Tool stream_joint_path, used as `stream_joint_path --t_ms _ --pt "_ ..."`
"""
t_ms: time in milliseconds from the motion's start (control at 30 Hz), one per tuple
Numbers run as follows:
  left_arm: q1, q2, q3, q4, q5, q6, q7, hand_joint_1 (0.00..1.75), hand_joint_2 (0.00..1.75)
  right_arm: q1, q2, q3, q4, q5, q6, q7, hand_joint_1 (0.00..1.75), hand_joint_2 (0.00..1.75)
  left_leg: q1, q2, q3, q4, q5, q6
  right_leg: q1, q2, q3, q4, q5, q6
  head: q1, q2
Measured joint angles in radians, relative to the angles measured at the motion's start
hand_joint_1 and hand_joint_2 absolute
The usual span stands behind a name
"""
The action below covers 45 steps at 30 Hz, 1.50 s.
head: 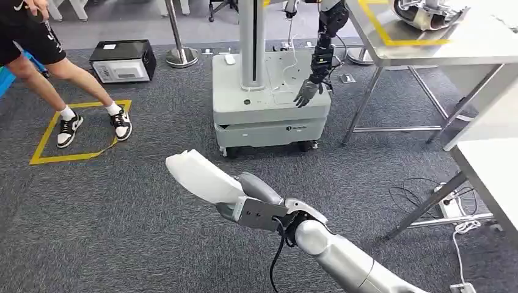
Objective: Take the parts from the cabinet and place them on the table.
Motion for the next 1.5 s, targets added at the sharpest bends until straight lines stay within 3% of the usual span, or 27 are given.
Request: stream_joint_path --t_ms 100,133,200,300,367,433,467,500,633,700,733,800,833,867,933,967,1000,1133,1167,1200,1233,1300,1333,1367,1433,1467,1500 --pt "-0.004 0.002 -0.002 -0.001 -0.022 -0.013 -0.042 0.00 1.75 0.015 -0.001 -0.011 -0.018 0.020 -0.007 0.026 1.75 1.75 0.005 0.032 0.012 -0.008 -0.003 -0.014 0.009 0.044 -0.006 0.001 0.001 -0.011 0.000 0.000" --pt "-0.008 0.001 -0.005 -0.004 -0.029 -0.018 -0.054 0.00 1.75 0.021 -0.001 -0.016 -0.027 0.030 -0.009 0.036 1.75 1.75 0.004 0.045 0.016 -0.008 -0.008 -0.022 -0.001 0.060 0.001 -0.011 0.008 -0.021 0.000 0.000" --pt "-0.020 0.000 -0.011 -0.006 -0.036 -0.028 -0.067 0.00 1.75 0.023 0.004 -0.021 -0.037 0.046 -0.017 0.052 1.75 1.75 0.012 -0.057 -0.013 0.064 -0.060 -0.030 -0.009 0.077 0.004 -0.017 0.015 -0.033 -0.003 0.000" --pt "-0.034 -0.003 -0.017 -0.006 -0.043 -0.037 -0.058 0.00 1.75 0.022 0.025 -0.021 -0.044 0.077 -0.030 0.086 1.75 1.75 0.014 -0.099 -0.112 0.276 -0.147 -0.036 -0.008 0.120 0.004 -0.016 0.015 -0.035 -0.005 0.000" --pt "-0.045 -0.006 -0.018 -0.006 -0.043 -0.036 -0.016 0.00 1.75 0.022 0.029 -0.024 -0.054 0.114 -0.034 0.113 1.75 1.75 0.014 -0.100 -0.118 0.270 -0.110 -0.036 -0.009 0.151 0.004 -0.012 0.015 -0.034 -0.005 0.000" --pt "-0.053 -0.007 -0.018 -0.006 -0.027 -0.031 0.005 0.00 1.75 0.014 0.034 -0.030 -0.060 0.132 -0.026 0.119 1.75 1.75 0.020 -0.115 -0.048 0.109 -0.013 -0.036 -0.013 0.180 0.004 -0.004 0.012 -0.029 -0.005 0.000" --pt "-0.055 -0.007 -0.018 -0.006 -0.019 -0.029 0.011 0.00 1.75 0.005 0.037 -0.031 -0.060 0.138 -0.017 0.119 1.75 1.75 0.026 -0.153 -0.013 0.025 0.014 -0.039 -0.016 0.194 0.002 0.003 0.009 -0.023 -0.005 0.000" --pt "-0.055 -0.010 -0.018 -0.005 -0.014 -0.029 0.012 0.00 1.75 -0.007 0.039 -0.032 -0.059 0.140 -0.015 0.117 1.75 1.75 0.024 -0.190 -0.005 0.006 -0.005 -0.038 -0.012 0.209 -0.007 0.012 0.008 -0.013 -0.005 0.000" --pt "-0.056 -0.013 -0.018 -0.005 -0.010 -0.028 0.014 0.00 1.75 -0.024 0.044 -0.044 -0.049 0.142 -0.007 0.107 1.75 1.75 0.020 -0.149 -0.002 0.004 0.009 -0.005 -0.020 0.250 -0.019 -0.004 0.028 0.018 -0.006 0.000" --pt "-0.057 -0.015 -0.017 -0.006 -0.009 -0.028 0.014 0.00 1.75 -0.032 0.044 -0.048 -0.047 0.142 -0.007 0.105 1.75 1.75 0.021 -0.127 -0.004 -0.002 0.016 0.008 -0.012 0.149 -0.042 0.044 -0.007 0.018 0.004 0.000" --pt "-0.055 -0.015 -0.016 -0.006 -0.003 -0.028 0.015 0.00 1.75 -0.040 0.046 -0.048 -0.044 0.140 -0.006 0.102 1.75 1.75 0.018 -0.114 -0.005 -0.002 0.015 0.012 -0.011 0.121 -0.077 0.116 -0.046 0.021 0.005 0.000" --pt "-0.049 -0.014 -0.014 -0.005 0.000 -0.043 0.022 0.00 1.75 -0.048 0.049 -0.048 -0.033 0.130 0.000 0.091 1.75 1.75 0.012 -0.084 -0.006 -0.002 0.012 0.016 -0.014 0.105 -0.153 0.278 -0.113 0.024 0.005 0.000" --pt "-0.046 -0.014 -0.014 -0.005 -0.002 -0.049 0.024 0.00 1.75 -0.051 0.051 -0.048 -0.024 0.127 0.003 0.087 1.75 1.75 0.011 -0.069 -0.006 -0.002 0.011 0.016 -0.014 0.103 -0.174 0.320 -0.118 0.024 0.005 0.000" --pt "-0.043 -0.014 -0.014 -0.005 -0.003 -0.053 0.024 0.00 1.75 -0.053 0.055 -0.049 -0.017 0.125 0.003 0.087 1.75 1.75 0.010 -0.055 -0.005 -0.002 0.010 0.017 -0.014 0.102 -0.164 0.302 -0.099 0.022 0.005 0.000" --pt "-0.041 -0.014 -0.014 -0.005 -0.003 -0.053 0.019 0.00 1.75 -0.055 0.069 -0.050 -0.015 0.135 0.011 0.087 1.75 1.75 0.010 -0.031 -0.001 -0.002 0.006 0.016 -0.011 0.087 -0.084 0.155 -0.025 0.014 0.005 0.000" --pt "-0.040 -0.013 -0.013 -0.005 -0.003 -0.053 0.018 0.00 1.75 -0.057 0.076 -0.051 -0.015 0.143 0.018 0.088 1.75 1.75 0.009 -0.021 0.003 -0.002 0.003 0.013 -0.007 0.061 -0.030 0.060 0.010 0.008 0.005 0.000" --pt "-0.039 -0.010 -0.011 -0.005 -0.004 -0.051 0.021 0.00 1.75 -0.059 0.087 -0.053 -0.015 0.150 0.021 0.088 1.75 1.75 0.005 -0.011 0.006 -0.001 -0.001 0.007 0.006 -0.001 -0.002 0.001 0.001 -0.003 0.005 0.000" --pt "-0.038 0.005 -0.007 -0.007 -0.007 -0.044 0.036 0.00 1.75 -0.060 0.106 -0.060 -0.015 0.163 0.035 0.087 1.75 1.75 0.004 0.028 0.017 -0.009 -0.005 -0.015 0.013 0.051 -0.007 -0.005 0.011 -0.017 0.004 0.000" --pt "-0.036 0.010 -0.007 -0.010 -0.008 -0.044 0.037 0.00 1.75 -0.060 0.111 -0.065 -0.015 0.163 0.035 0.087 1.75 1.75 0.008 0.015 0.010 -0.006 -0.012 -0.022 -0.001 0.062 0.003 -0.018 0.019 -0.024 0.004 0.000" --pt "-0.036 0.014 -0.006 -0.011 -0.009 -0.044 0.037 0.00 1.75 -0.062 0.115 -0.069 -0.015 0.164 0.035 0.087 1.75 1.75 0.011 -0.049 0.004 0.022 -0.030 -0.028 -0.004 0.071 0.006 -0.022 0.022 -0.030 0.003 0.000" --pt "-0.034 0.015 -0.006 -0.010 -0.008 -0.041 0.036 0.00 1.75 -0.066 0.122 -0.070 -0.015 0.165 0.035 0.086 1.75 1.75 0.012 -0.083 -0.023 0.081 -0.064 -0.032 -0.006 0.081 0.005 -0.023 0.023 -0.034 0.003 0.000" --pt "-0.028 0.019 -0.003 -0.010 -0.003 -0.035 0.032 0.00 1.75 -0.064 0.130 -0.070 -0.013 0.168 0.039 0.083 1.75 1.75 0.013 -0.099 -0.109 0.256 -0.134 -0.039 -0.007 0.112 0.005 -0.021 0.022 -0.035 0.002 0.000" --pt "-0.026 0.021 0.000 -0.010 -0.001 -0.034 0.030 0.00 1.75 -0.064 0.130 -0.071 -0.012 0.169 0.039 0.083 1.75 1.75 0.013 -0.099 -0.134 0.297 -0.139 -0.041 -0.007 0.124 0.005 -0.020 0.022 -0.035 0.002 0.000" --pt "-0.022 0.021 0.001 -0.010 0.000 -0.029 0.027 0.00 1.75 -0.063 0.130 -0.074 -0.008 0.169 0.040 0.081 1.75 1.75 0.014 -0.099 -0.140 0.299 -0.122 -0.041 -0.009 0.140 0.005 -0.017 0.022 -0.035 0.002 0.000" --pt "-0.019 0.021 0.002 -0.010 0.000 -0.014 0.023 0.00 1.75 -0.063 0.130 -0.081 -0.005 0.165 0.048 0.071 1.75 1.75 0.019 -0.106 -0.091 0.176 -0.034 -0.044 -0.014 0.170 0.005 -0.011 0.019 -0.029 0.002 0.000" --pt "-0.019 0.019 0.003 -0.010 0.001 -0.010 0.024 0.00 1.75 -0.065 0.130 -0.084 -0.003 0.162 0.055 0.065 1.75 1.75 0.024 -0.124 -0.051 0.087 0.012 -0.047 -0.018 0.183 0.005 -0.006 0.016 -0.023 0.002 0.000" --pt "-0.017 0.015 0.003 -0.008 0.001 -0.005 0.027 0.00 1.75 -0.066 0.130 -0.086 0.000 0.159 0.057 0.062 1.75 1.75 0.033 -0.177 -0.024 0.023 0.019 -0.051 -0.019 0.193 0.001 0.001 0.013 -0.015 0.000 0.000"
